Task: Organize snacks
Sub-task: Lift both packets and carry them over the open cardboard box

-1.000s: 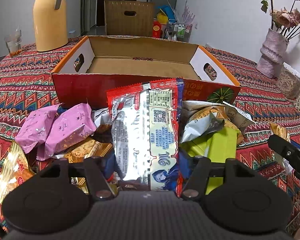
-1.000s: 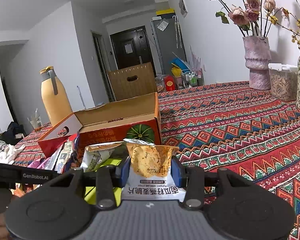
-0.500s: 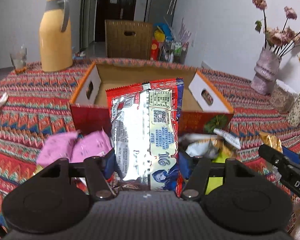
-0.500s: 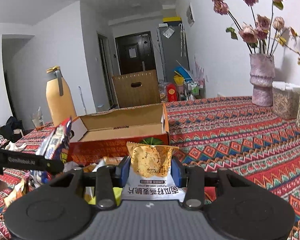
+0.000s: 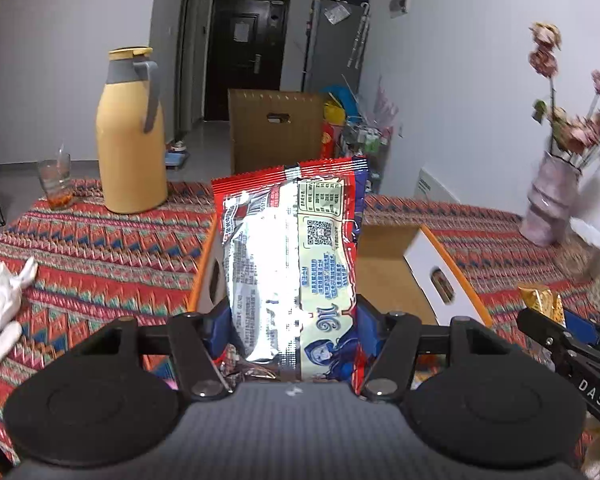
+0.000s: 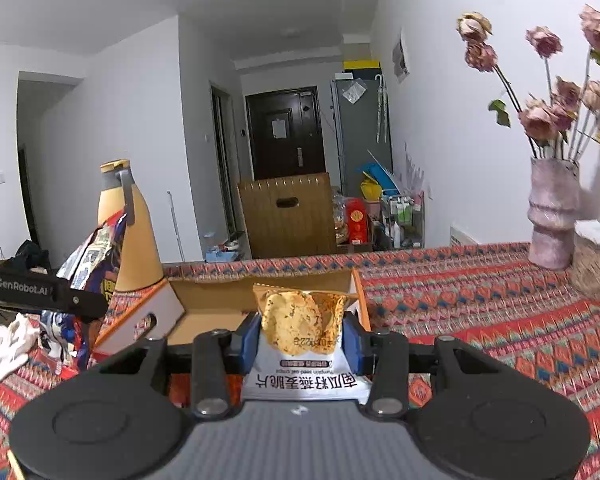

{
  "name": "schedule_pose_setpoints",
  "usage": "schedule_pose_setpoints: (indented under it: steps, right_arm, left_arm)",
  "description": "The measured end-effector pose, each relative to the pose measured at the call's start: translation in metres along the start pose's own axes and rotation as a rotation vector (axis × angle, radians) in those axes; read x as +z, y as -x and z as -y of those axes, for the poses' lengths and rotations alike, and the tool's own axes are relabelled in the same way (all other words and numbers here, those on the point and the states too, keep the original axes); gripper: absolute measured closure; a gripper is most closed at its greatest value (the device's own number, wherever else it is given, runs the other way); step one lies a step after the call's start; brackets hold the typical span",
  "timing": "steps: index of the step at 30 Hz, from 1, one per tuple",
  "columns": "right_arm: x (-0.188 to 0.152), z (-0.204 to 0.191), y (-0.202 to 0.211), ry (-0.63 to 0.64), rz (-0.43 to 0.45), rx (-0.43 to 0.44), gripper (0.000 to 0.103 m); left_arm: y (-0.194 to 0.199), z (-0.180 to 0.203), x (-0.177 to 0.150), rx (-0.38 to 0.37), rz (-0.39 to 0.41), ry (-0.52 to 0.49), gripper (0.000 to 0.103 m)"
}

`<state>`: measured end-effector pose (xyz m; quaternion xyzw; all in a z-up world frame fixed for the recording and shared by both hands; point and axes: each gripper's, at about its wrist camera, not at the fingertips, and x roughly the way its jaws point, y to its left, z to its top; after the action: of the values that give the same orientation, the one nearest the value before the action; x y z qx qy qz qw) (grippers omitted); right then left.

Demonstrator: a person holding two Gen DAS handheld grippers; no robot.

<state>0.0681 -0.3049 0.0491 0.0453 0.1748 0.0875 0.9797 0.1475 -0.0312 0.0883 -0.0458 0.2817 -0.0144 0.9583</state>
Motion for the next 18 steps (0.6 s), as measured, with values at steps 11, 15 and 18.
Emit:
schedule_pose_setpoints:
  steps: [11, 15, 18]
  right_arm:
    - [0.034, -0.015, -0.085, 0.035, -0.061, 0.005, 0.061]
    - [0.031, -0.018, -0.116, 0.043, -0.110, 0.005, 0.061]
    - [0.024, -0.017, -0.135, 0.041, -0.145, 0.001, 0.061]
  left_arm:
    - [-0.063, -0.019, 0.043, 0.071, -0.030, 0.026, 0.041]
    - [-0.093, -0.023, 0.042, 0.081, -0.074, 0.039, 0.041]
    - [-0.114, -0.023, 0.035, 0.089, -0.110, 0.033, 0.041]
